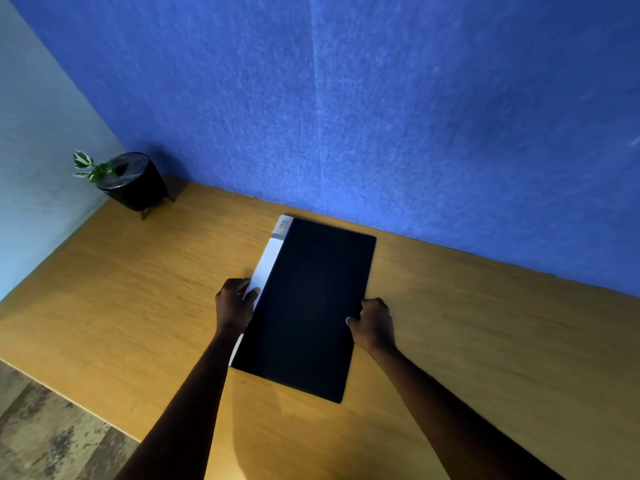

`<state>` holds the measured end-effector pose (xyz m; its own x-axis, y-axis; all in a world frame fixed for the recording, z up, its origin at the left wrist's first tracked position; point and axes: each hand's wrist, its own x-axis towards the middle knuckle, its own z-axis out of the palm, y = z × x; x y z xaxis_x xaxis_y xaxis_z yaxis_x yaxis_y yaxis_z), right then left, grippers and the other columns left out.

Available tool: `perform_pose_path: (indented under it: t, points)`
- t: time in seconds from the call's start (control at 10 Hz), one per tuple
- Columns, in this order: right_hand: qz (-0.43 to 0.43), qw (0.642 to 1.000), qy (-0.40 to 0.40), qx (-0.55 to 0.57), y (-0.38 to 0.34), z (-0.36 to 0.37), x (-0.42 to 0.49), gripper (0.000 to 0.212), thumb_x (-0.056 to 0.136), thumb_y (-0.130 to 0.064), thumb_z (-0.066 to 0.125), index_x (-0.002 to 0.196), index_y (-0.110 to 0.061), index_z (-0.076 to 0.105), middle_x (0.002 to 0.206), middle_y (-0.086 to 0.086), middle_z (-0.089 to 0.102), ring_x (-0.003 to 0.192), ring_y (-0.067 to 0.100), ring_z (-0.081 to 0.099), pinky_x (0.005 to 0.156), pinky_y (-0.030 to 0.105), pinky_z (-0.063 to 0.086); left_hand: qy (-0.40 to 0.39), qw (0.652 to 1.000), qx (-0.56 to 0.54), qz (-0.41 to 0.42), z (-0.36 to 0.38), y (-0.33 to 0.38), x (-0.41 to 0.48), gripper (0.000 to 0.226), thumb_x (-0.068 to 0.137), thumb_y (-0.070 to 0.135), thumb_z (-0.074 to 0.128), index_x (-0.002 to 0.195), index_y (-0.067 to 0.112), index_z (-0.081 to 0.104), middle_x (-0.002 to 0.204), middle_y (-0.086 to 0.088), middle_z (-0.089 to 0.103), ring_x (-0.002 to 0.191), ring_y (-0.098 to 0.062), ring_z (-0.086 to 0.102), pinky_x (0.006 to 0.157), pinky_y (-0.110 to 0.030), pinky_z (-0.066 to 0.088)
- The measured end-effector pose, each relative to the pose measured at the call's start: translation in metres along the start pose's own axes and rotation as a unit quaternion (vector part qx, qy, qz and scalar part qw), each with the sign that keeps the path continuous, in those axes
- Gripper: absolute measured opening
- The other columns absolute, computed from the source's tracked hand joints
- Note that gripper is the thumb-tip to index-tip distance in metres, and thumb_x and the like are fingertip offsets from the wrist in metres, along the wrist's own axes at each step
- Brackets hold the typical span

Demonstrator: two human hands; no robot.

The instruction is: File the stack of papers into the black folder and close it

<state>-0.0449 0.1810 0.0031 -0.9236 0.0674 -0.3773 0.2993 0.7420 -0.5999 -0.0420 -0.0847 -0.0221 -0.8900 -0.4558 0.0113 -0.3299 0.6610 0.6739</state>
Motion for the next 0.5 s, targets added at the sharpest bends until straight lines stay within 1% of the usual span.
perform_pose_path:
  t: [0.1,0.2,0.3,0.4,0.5]
  points:
    - [-0.004,0.998,-0.038,0.051,0.009,-0.007,0.004,0.056,0.087,-0.015,0.072,0.136,0.001,0.052,0.129,0.017,0.064,0.114,0.027,0.065,0.086,0.026,0.052,-0.002,1.000,0.014,-0.002,0.000,-0.001,0.004,0.035,0.085,0.010,0.072,0.117,-0.002,0.064,0.116,-0.019,0.067,0.105,-0.031,0.064,0.087,-0.032,0.046]
    - [-0.017,0.997,-0.051,0.061,0.016,-0.013,0.001,0.056,0.086,-0.015,0.073,0.135,0.002,0.053,0.125,0.017,0.067,0.111,0.024,0.066,0.085,0.022,0.050,-0.003,1.000,0.024,-0.006,0.000,0.001,0.003,0.035,0.084,0.010,0.072,0.116,-0.003,0.065,0.116,-0.020,0.068,0.105,-0.032,0.064,0.087,-0.033,0.046]
    - [-0.031,0.993,-0.077,0.083,0.024,-0.019,-0.006,0.050,0.084,-0.015,0.075,0.128,0.002,0.060,0.118,0.016,0.071,0.107,0.023,0.068,0.088,0.023,0.051,-0.015,0.999,0.019,-0.029,-0.003,0.005,0.004,0.037,0.084,0.012,0.073,0.117,-0.004,0.065,0.117,-0.021,0.067,0.106,-0.034,0.064,0.092,-0.038,0.048]
    - [-0.041,0.992,-0.087,0.086,0.032,-0.026,-0.014,0.041,0.085,-0.014,0.073,0.122,0.000,0.064,0.116,0.014,0.072,0.106,0.022,0.069,0.087,0.023,0.052,-0.022,0.999,0.024,-0.033,-0.007,0.011,0.005,0.038,0.085,0.012,0.072,0.118,-0.005,0.064,0.119,-0.022,0.066,0.108,-0.036,0.063,0.093,-0.041,0.048]
    - [-0.044,0.995,-0.056,0.067,0.056,-0.044,-0.031,0.045,0.093,-0.021,0.064,0.135,-0.007,0.055,0.132,0.009,0.063,0.118,0.018,0.061,0.095,0.023,0.049,0.033,0.999,0.025,-0.021,-0.005,0.021,-0.007,0.039,0.087,0.015,0.069,0.120,-0.005,0.061,0.122,-0.024,0.062,0.112,-0.039,0.059,0.096,-0.047,0.048]
